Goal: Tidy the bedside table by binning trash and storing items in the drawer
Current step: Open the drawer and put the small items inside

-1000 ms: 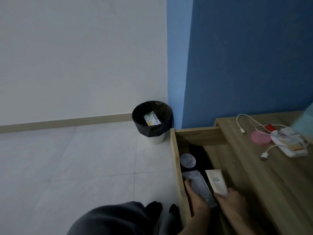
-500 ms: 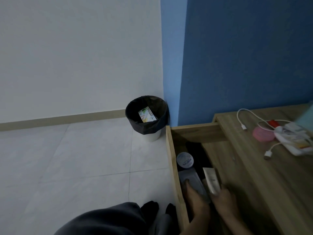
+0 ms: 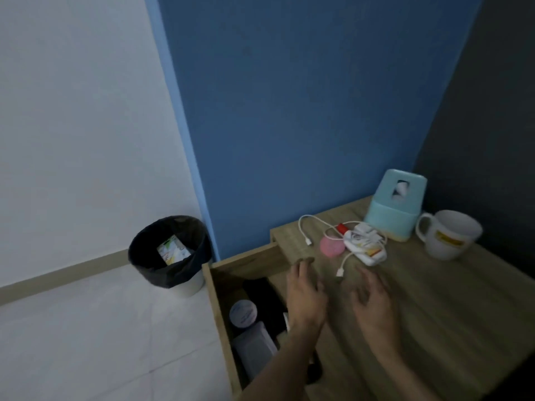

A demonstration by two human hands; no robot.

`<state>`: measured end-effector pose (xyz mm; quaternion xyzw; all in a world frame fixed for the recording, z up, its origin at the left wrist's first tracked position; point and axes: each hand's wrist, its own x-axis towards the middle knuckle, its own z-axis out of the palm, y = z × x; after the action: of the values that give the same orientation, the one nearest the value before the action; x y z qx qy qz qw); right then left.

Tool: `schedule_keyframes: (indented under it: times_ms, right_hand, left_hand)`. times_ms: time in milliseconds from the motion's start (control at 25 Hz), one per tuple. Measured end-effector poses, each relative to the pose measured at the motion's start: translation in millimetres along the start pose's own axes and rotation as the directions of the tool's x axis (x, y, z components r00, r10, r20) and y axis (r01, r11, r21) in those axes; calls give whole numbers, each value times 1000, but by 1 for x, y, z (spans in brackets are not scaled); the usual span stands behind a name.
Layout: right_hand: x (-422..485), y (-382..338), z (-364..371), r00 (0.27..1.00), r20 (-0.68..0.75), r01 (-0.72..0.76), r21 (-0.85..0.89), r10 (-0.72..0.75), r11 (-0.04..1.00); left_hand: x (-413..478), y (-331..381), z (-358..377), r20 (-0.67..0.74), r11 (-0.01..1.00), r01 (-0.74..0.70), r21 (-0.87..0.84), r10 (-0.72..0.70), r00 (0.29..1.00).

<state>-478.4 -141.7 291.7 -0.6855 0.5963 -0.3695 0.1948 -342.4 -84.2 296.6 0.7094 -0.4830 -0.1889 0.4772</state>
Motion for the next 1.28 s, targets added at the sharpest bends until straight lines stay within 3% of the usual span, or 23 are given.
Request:
schedule_keyframes:
  times_ms: [40,80,200,280,320,400,520,760,880,1080,1200,1280]
  right_hand:
    - [5,-9,-17,994,-96,-43,22,45,999]
    - [15,-9,-31,989,-110,-95,-2,94,996]
    - [43,8,-36,991,-1,-137,-59,137,989]
    - [66,10,-28,998,29,-48,-73,50,996]
    - [76,11,-23,998,64,-12,-110,19,994]
    - [94,18,-10,985,171,42,-229,-2,972]
    - [103,28,2,957,287,61,-310,32,949]
    - [73,40,-21,994,104,-9,-289,41,957]
    - [54,50,-38,994,95,-18,-321,51,947]
    - [32,63,-71,966,-12,-245,-375,260,894]
    - [31,48,-77,1000,22,-1,-200,5,980]
    - [40,27,-70,999,26,23,-82,-21,996]
  left_hand:
    - [22,27,20,13,999,-41,29,40,999]
    - [27,33,25,127,996,-71,61,63,990]
    - [63,31,56,349,967,-146,211,65,935]
    - [86,9,62,432,918,-200,343,35,901]
    - [95,13,62,455,926,-151,347,-26,890]
    - [110,10,63,461,939,-75,337,-95,882]
    - [111,12,58,486,876,-149,459,-107,867]
    - [85,21,60,389,866,-158,475,-46,920]
    - [69,26,60,362,870,-139,474,-48,931]
    - [53,29,54,349,878,-104,467,-75,934]
    - [52,28,53,349,886,-94,454,-80,934]
    - [52,27,54,347,889,-98,448,-72,935]
